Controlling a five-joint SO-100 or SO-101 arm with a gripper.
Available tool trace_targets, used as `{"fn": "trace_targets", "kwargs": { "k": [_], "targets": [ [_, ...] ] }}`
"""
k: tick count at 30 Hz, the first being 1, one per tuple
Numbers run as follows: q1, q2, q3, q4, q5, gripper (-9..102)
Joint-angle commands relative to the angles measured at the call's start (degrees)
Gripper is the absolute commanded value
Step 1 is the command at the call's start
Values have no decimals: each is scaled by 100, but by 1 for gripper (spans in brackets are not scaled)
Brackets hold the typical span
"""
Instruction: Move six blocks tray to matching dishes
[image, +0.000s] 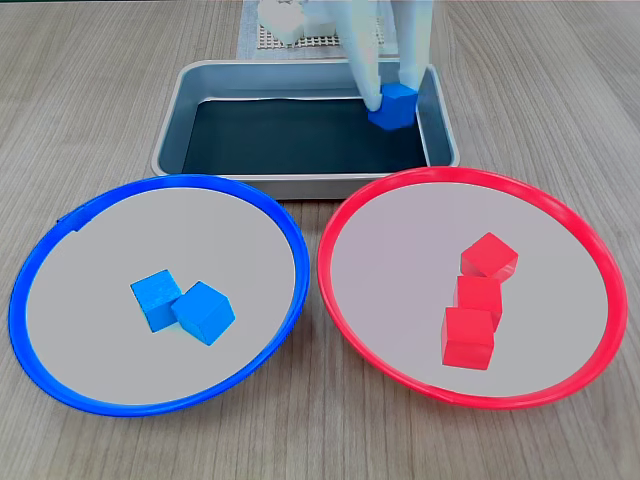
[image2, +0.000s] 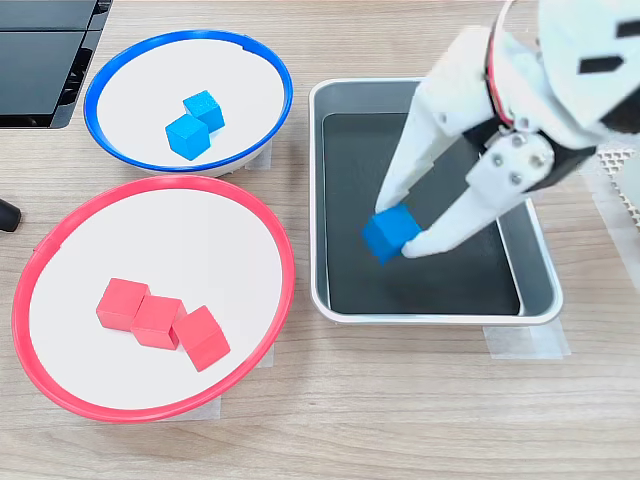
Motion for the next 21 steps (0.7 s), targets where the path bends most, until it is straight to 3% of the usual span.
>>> {"fn": "trace_targets", "kwargs": {
  "k": [1, 6, 9, 13, 17, 19, 21],
  "targets": [
    [879, 26, -615, -158, 1556, 0],
    [1969, -826, -1441, -1714, 5511, 0],
    [2566, -1767, -2136, -1872, 6873, 0],
    [2760, -2672, -2496, -1881, 6583, 1],
    [2733, -3076, -2751, -1775, 6249, 21],
    [2707, -3164, -2883, -1802, 6240, 20],
    [2672, -3059, -2883, -1828, 6240, 11]
  ]
}}
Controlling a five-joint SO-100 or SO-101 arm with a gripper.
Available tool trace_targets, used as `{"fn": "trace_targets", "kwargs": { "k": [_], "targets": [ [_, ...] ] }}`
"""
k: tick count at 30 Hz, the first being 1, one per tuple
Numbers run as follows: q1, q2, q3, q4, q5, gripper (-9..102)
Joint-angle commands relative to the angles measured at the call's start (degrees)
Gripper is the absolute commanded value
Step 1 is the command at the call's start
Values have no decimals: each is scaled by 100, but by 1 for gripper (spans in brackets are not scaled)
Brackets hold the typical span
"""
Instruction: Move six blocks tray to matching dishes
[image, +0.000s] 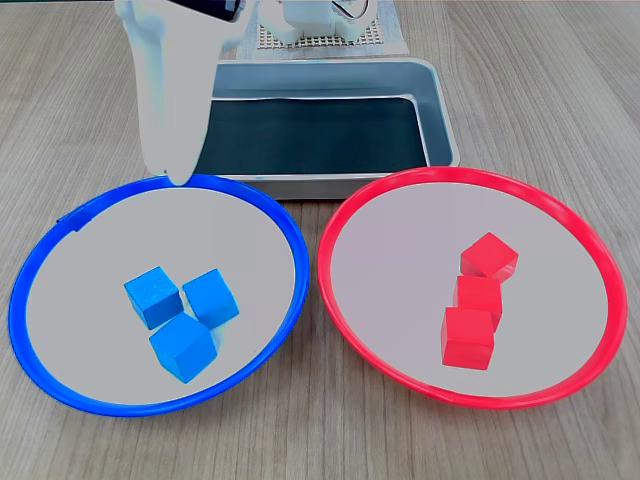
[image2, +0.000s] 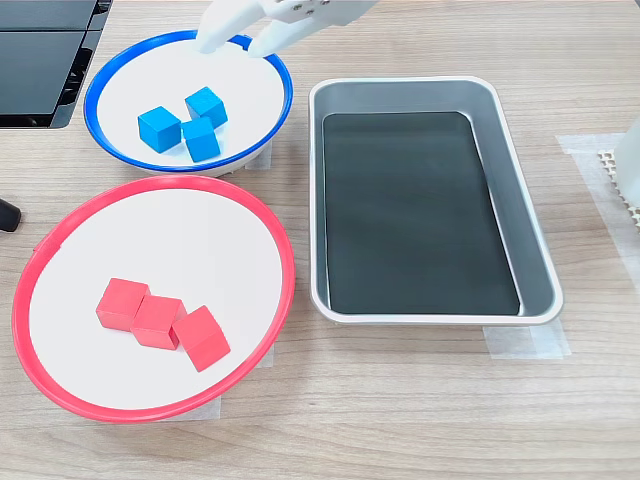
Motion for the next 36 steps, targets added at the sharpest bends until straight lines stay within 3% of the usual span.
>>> {"fn": "trace_targets", "kwargs": {
  "k": [1, 3, 4, 8, 10, 14, 17, 22, 36],
  "targets": [
    [-62, 290, -149, 53, -123, 0],
    [-220, 958, 35, 932, -861, 0],
    [-290, 1556, 457, 976, -879, 0],
    [-501, 3867, 2522, -571, 2162, 0],
    [-606, 5344, 3463, -281, 3595, 0],
    [-817, 7286, 4641, 949, 4518, 0],
    [-809, 8139, 5098, 2021, 4491, 0],
    [-888, 8851, 5520, 2663, 4843, 0],
    [-835, 9633, 6293, 2663, 4553, 0]
  ]
}}
